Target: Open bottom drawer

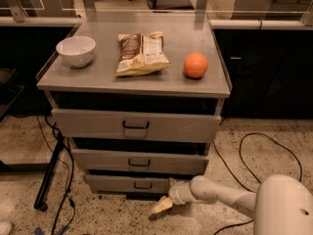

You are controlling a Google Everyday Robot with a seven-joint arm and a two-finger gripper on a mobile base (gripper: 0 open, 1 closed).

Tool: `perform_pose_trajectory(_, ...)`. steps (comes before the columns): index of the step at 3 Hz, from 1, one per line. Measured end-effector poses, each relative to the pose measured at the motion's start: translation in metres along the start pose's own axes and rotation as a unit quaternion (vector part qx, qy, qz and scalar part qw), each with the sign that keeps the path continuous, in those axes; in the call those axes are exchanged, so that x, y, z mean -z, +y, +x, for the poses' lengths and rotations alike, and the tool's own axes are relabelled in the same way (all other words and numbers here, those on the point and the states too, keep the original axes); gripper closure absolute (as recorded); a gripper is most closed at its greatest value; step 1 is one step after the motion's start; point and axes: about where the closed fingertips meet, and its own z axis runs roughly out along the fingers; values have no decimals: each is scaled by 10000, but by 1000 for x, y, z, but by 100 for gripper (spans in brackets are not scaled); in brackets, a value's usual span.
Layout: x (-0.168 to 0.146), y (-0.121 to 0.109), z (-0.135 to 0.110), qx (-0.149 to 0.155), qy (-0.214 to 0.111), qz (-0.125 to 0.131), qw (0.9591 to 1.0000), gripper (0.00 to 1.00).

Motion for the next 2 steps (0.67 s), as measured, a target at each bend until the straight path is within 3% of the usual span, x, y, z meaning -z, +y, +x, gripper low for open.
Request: perform_pose_trajectory(2, -6, -5, -11, 60, -284, 78, 9995, 0)
